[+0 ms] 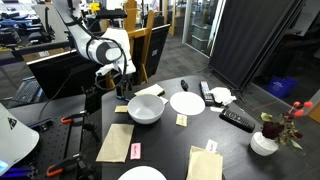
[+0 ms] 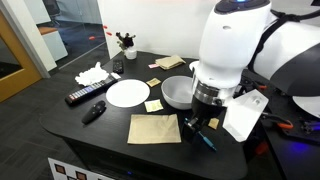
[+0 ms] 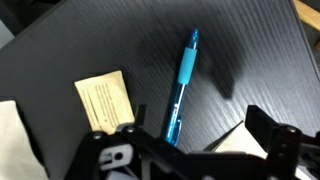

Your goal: Put the blue pen in the bowl

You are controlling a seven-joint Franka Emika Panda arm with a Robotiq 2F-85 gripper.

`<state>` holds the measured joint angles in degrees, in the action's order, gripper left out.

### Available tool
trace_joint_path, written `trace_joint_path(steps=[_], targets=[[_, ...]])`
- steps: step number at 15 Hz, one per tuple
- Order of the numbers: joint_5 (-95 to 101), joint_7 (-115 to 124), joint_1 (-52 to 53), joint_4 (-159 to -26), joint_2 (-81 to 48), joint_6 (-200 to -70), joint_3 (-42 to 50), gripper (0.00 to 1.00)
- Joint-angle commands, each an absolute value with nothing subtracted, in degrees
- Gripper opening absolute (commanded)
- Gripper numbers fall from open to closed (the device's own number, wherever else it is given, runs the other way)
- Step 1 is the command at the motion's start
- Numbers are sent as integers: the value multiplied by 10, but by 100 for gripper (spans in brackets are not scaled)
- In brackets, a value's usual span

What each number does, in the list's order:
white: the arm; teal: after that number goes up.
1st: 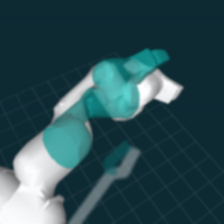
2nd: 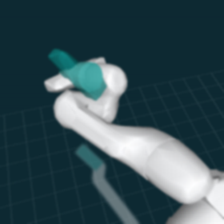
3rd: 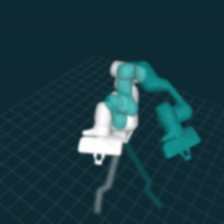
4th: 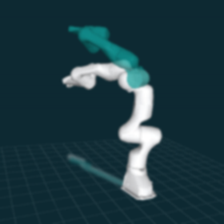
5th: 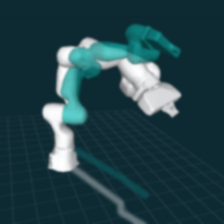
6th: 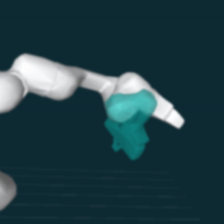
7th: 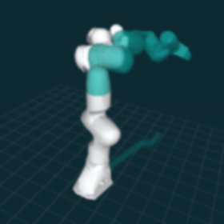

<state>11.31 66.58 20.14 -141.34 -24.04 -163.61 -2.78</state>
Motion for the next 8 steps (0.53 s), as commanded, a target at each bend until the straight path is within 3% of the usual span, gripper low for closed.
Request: trace_joint_path(steps=[1, 2, 4, 8], targets=[[89, 644, 214, -1407, -251, -1651, -14, 100], [86, 643, 213, -1407, -252, -1652, -13, 98], [79, 640, 213, -1407, -254, -1653, -12, 73], [73, 638, 211, -1407, -259, -1654, -10, 42]])
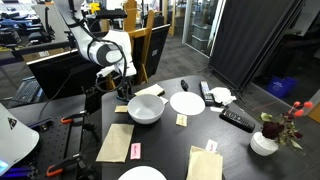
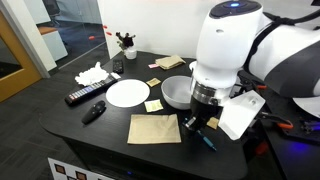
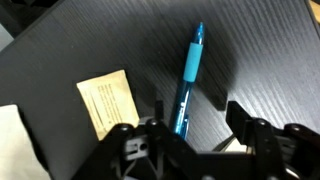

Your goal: Put the blue pen in the bowl

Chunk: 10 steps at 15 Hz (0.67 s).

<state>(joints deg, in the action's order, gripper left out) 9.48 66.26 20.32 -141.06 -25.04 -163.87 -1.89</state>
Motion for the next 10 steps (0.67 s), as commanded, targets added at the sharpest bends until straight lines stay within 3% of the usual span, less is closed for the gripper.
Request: trace_joint_path(steps=[1, 6, 10], targets=[[72, 638, 210, -1407, -261, -1655, -10, 36], [61, 636, 210, -1406, -266, -1655, -8, 1], [64, 638, 223, -1417, -247, -1654, 1, 3]])
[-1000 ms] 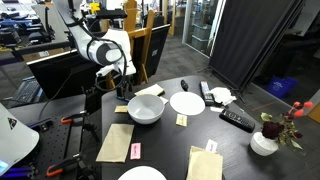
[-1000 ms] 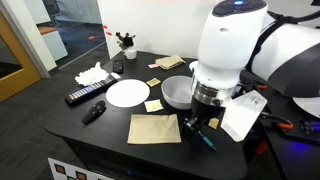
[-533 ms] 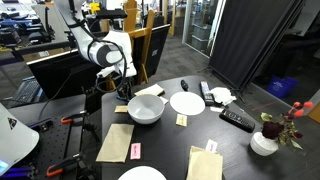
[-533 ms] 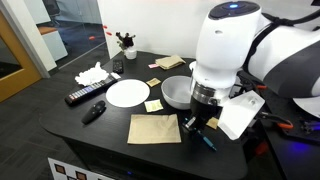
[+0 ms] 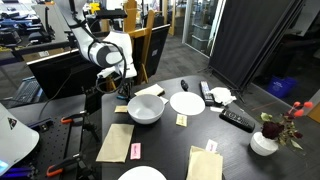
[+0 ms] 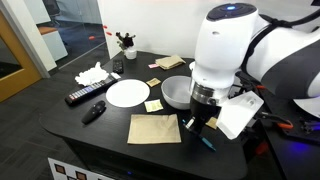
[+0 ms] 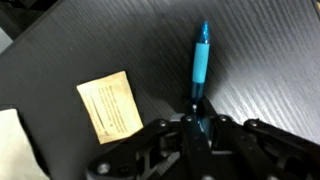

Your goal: Put the blue pen in the bowl

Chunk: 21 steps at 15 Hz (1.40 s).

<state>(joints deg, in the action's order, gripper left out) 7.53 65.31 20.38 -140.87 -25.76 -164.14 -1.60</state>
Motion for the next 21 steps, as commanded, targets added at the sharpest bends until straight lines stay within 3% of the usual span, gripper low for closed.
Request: trace_joint_path(steps=[1, 12, 21], targets=[[70, 641, 230, -1422, -235, -1653, 7, 3], [131, 644, 232, -1451, -102, -1613, 37, 3], [106, 500, 119, -1449, -32, -1537, 11, 3]])
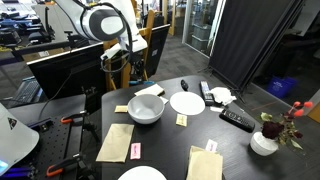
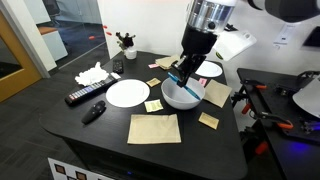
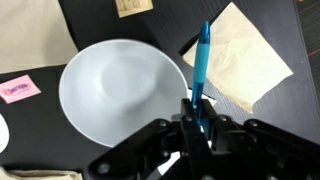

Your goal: Put the blue pen in the bowl

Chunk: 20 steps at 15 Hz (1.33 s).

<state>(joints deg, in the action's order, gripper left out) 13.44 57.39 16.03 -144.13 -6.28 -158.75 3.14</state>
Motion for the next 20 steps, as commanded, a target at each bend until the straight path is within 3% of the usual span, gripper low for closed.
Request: trace_joint_path(steps=[1, 9, 10, 12, 18, 20], targets=[[99, 474, 107, -1445, -33, -1520, 11, 3], [77, 364, 57, -1422, -43, -1459, 12, 3], [72, 361, 55, -1421, -43, -1456, 12, 38], [66, 352, 53, -1421, -43, -1452, 10, 46], [73, 370, 57, -1427, -27, -1446, 9, 91], [80, 379, 58, -1430, -15, -1445, 8, 100]])
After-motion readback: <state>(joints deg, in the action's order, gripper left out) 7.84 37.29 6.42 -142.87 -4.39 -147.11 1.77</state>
